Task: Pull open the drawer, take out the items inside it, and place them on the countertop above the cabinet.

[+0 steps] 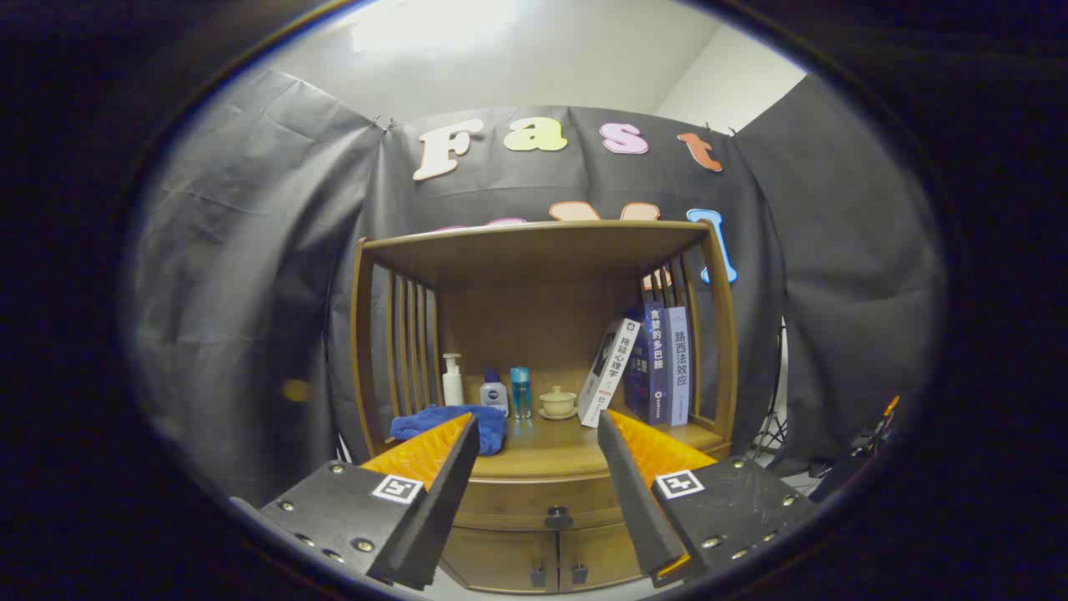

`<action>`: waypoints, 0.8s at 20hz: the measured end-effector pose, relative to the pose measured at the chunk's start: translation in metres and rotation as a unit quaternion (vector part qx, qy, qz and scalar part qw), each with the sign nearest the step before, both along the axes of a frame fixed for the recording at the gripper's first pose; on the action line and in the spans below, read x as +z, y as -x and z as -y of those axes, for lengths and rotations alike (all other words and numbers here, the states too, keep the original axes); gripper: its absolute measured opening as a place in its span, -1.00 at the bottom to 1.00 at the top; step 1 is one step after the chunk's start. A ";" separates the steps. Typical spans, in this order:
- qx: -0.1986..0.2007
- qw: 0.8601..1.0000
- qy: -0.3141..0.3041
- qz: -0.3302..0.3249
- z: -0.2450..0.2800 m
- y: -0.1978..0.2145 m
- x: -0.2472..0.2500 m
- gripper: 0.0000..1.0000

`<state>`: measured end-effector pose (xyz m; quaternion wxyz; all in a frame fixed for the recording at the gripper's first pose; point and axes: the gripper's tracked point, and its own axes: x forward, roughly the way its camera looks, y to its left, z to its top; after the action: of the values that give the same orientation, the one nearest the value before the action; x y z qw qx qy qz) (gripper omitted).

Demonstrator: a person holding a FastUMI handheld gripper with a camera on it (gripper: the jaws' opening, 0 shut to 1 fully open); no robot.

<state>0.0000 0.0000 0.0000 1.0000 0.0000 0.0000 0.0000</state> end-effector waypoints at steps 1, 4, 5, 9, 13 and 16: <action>-0.004 1.000 0.001 0.000 0.000 0.001 0.001 0.72; -0.017 1.000 0.002 -0.003 0.004 0.001 0.001 0.72; -0.021 1.000 0.004 -0.004 0.006 0.000 0.001 0.72; -0.031 0.999 0.006 -0.012 0.010 0.000 -0.005 0.72; -0.047 0.999 0.009 -0.020 0.015 -0.001 -0.011 0.72; -0.043 0.999 0.007 -0.016 0.011 -0.001 -0.010 0.72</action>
<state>0.0009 -0.0105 -0.0104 0.9989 -0.0065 0.0162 -0.0426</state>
